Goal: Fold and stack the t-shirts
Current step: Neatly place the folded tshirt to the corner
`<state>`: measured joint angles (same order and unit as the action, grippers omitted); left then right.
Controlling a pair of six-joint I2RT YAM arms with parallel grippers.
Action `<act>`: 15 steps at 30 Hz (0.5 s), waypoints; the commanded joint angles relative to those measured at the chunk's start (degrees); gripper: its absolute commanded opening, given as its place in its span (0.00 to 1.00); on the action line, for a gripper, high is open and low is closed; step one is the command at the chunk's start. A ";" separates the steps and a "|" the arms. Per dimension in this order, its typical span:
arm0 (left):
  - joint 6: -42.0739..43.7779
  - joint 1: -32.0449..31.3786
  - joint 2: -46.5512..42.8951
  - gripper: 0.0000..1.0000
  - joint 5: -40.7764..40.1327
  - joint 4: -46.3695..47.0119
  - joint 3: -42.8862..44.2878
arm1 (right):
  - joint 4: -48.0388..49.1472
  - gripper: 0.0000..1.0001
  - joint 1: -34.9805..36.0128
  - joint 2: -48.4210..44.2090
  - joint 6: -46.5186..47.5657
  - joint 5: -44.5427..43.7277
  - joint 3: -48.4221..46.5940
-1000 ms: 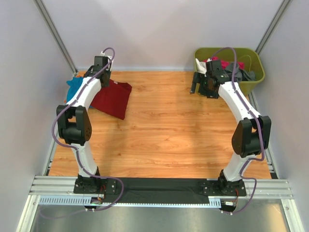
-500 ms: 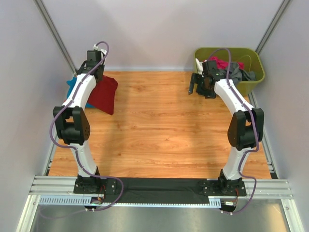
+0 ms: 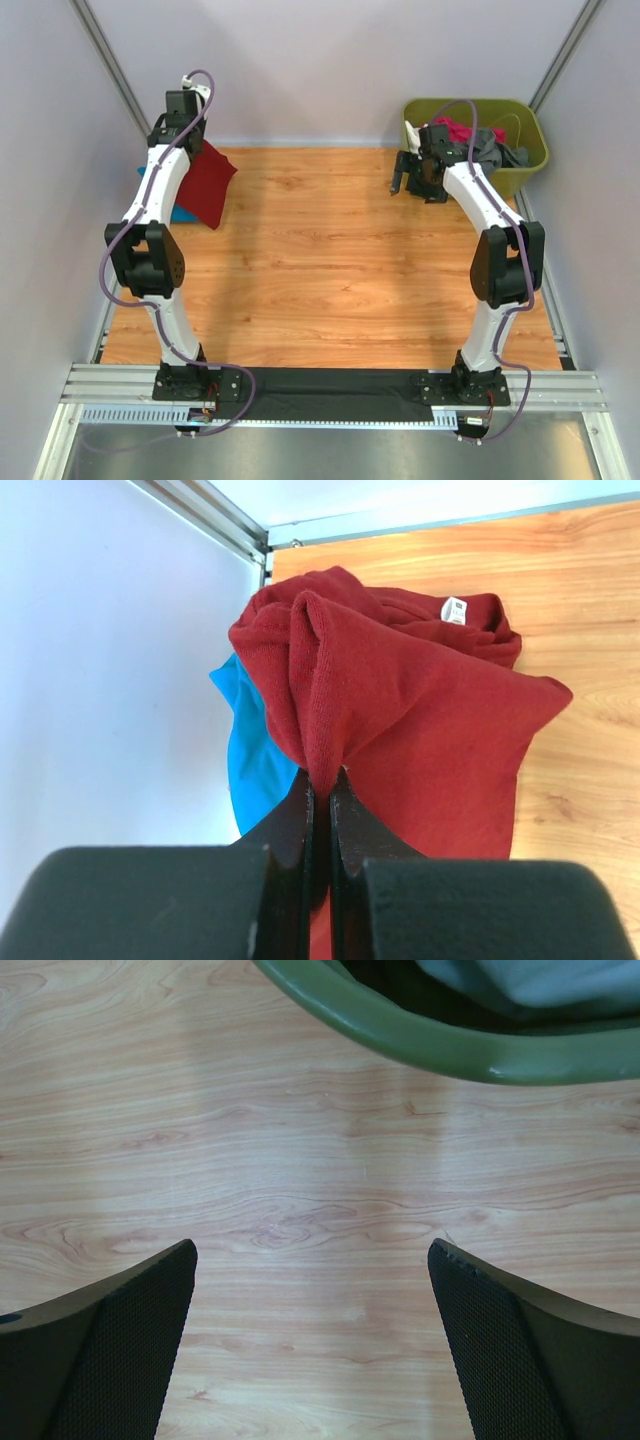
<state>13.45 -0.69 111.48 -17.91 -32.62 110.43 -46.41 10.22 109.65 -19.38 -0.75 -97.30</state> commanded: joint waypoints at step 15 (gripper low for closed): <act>-0.71 9.74 10.24 0.00 -1.77 6.34 5.05 | -2.10 1.00 -0.64 4.26 1.18 1.90 -6.50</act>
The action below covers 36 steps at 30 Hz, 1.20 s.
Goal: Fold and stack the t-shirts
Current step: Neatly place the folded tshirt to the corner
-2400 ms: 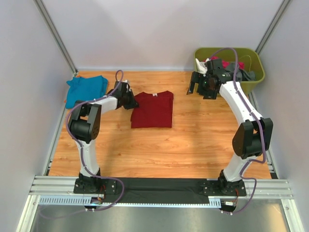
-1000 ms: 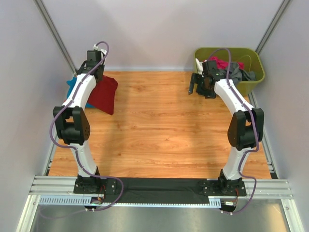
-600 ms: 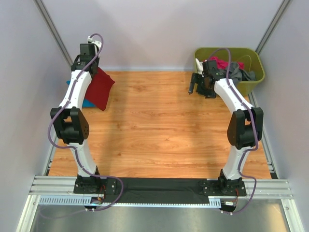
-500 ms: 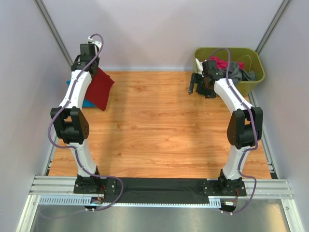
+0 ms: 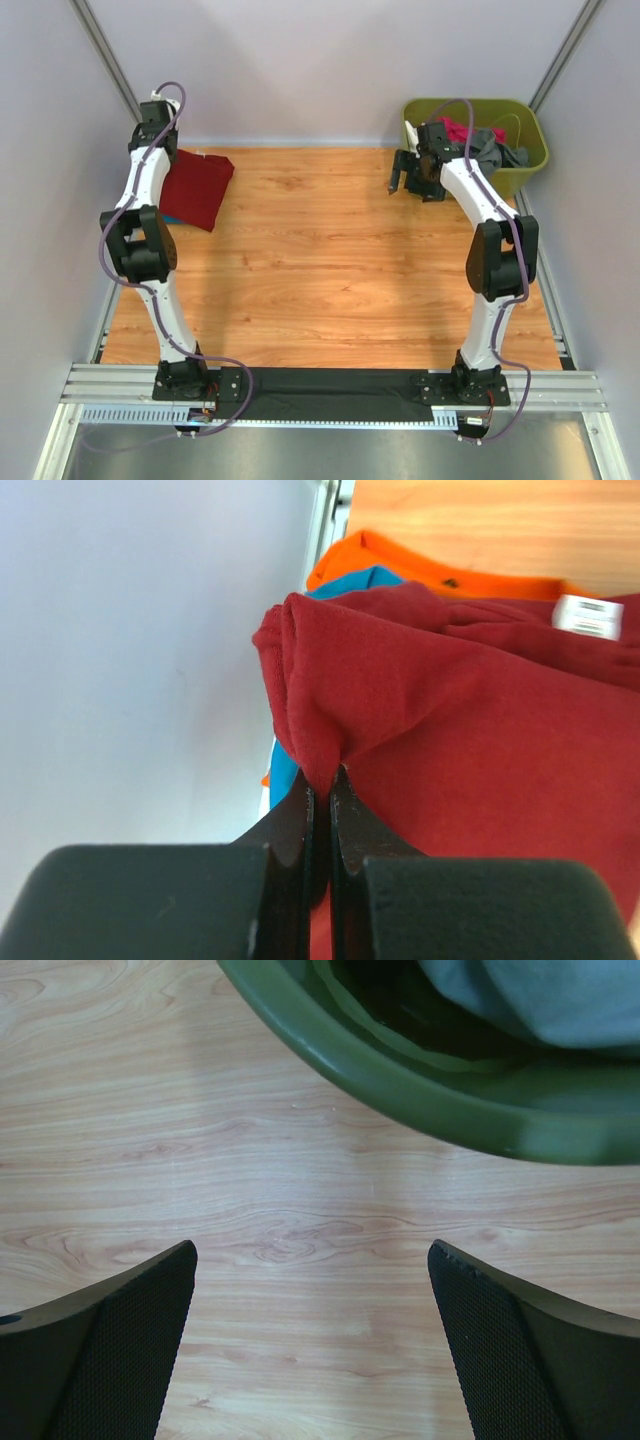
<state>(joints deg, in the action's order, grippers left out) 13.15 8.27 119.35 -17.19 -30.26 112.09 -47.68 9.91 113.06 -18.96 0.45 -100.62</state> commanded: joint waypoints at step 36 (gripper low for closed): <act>-29.06 3.60 -63.70 0.99 29.49 -6.82 -40.26 | 13.66 1.00 -0.25 -57.37 -5.21 4.57 33.51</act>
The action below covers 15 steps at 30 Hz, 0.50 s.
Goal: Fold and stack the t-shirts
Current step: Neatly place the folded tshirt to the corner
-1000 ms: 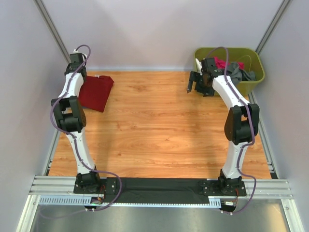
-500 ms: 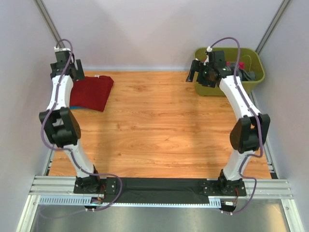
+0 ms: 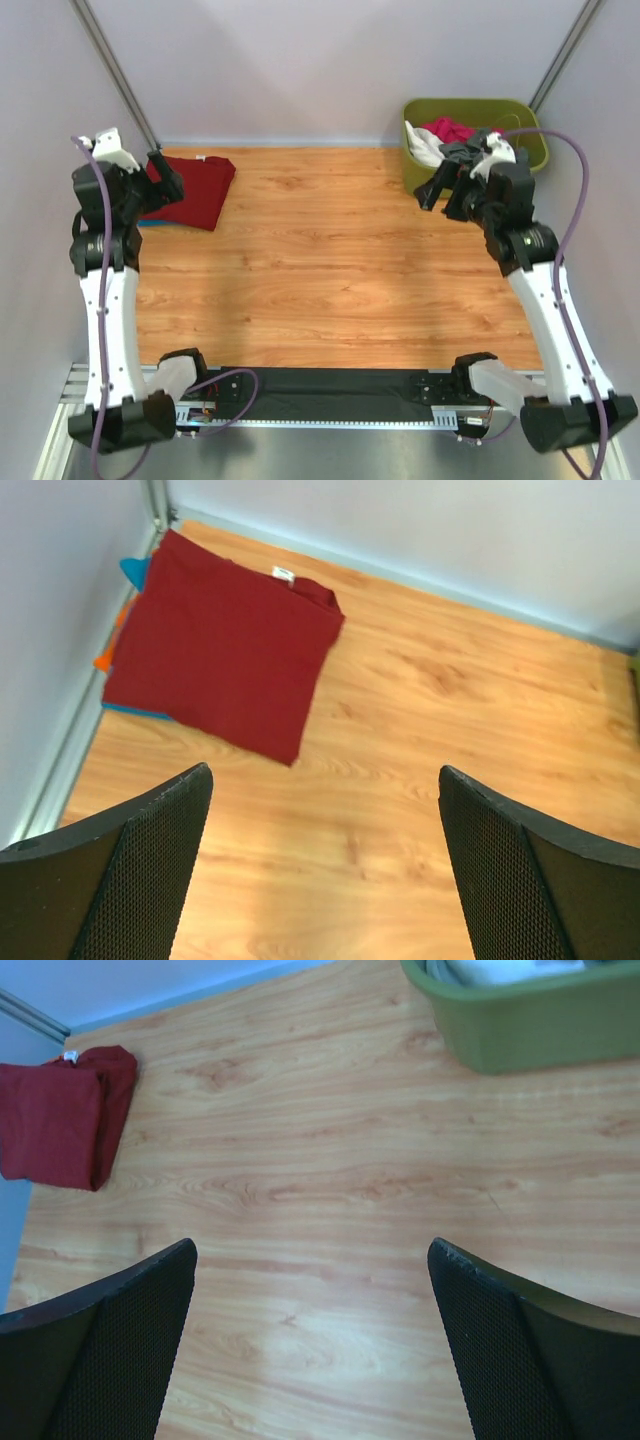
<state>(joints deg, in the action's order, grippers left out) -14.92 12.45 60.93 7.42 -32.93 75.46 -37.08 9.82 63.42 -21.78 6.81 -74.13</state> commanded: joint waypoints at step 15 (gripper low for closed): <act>-2.13 -3.04 -26.38 0.99 10.16 -4.78 -23.08 | 4.03 1.00 -0.16 -35.56 -4.15 -6.19 30.18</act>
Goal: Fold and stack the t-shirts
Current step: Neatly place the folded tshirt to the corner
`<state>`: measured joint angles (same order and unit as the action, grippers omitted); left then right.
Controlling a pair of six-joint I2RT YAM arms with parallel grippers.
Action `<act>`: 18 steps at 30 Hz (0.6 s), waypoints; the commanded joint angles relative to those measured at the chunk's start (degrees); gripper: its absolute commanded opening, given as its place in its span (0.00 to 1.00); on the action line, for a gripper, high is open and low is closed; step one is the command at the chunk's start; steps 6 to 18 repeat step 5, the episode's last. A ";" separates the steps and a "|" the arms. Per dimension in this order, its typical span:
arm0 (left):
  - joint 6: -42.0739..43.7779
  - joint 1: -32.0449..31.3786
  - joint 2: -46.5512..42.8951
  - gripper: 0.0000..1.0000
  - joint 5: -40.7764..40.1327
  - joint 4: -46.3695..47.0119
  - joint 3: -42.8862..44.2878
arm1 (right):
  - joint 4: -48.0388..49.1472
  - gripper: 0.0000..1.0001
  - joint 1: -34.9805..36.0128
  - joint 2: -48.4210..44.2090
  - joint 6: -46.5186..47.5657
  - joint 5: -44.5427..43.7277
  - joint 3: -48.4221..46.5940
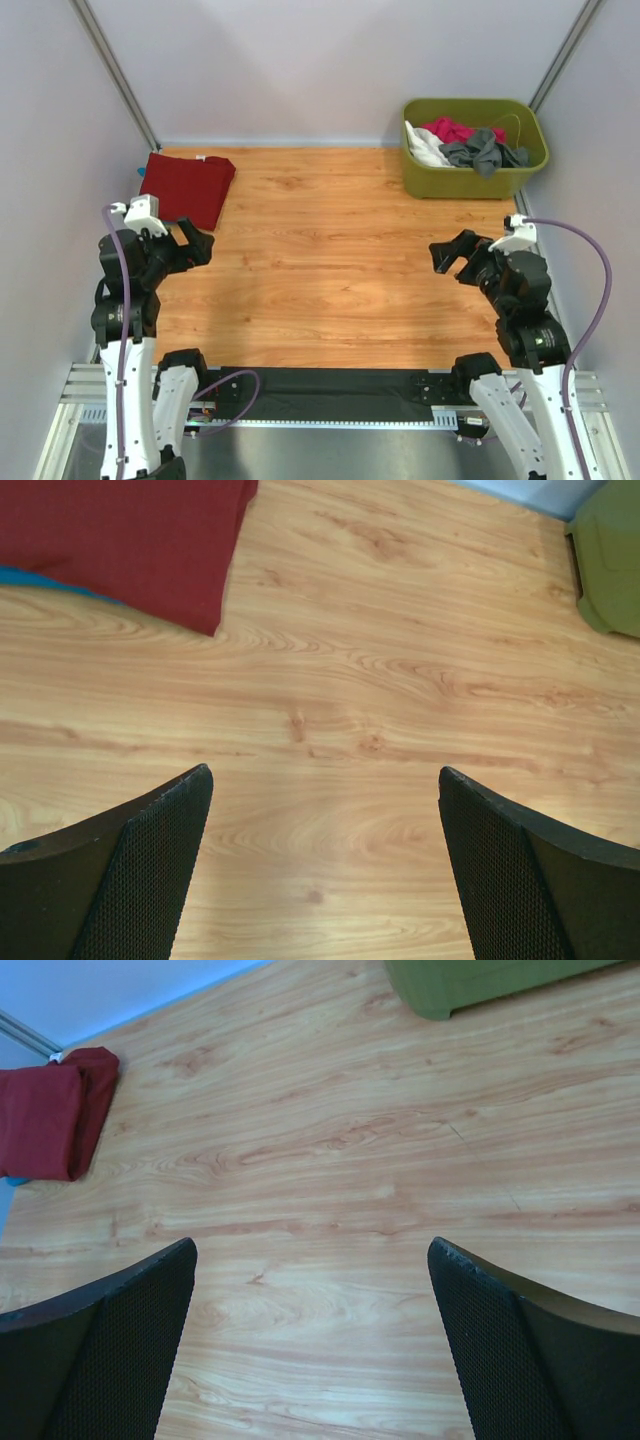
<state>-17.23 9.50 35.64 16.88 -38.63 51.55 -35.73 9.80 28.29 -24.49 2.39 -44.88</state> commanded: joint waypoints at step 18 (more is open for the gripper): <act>-1.22 -0.18 -1.27 0.99 0.08 -0.48 2.67 | 2.33 1.00 -0.13 0.27 -1.18 -2.13 -0.46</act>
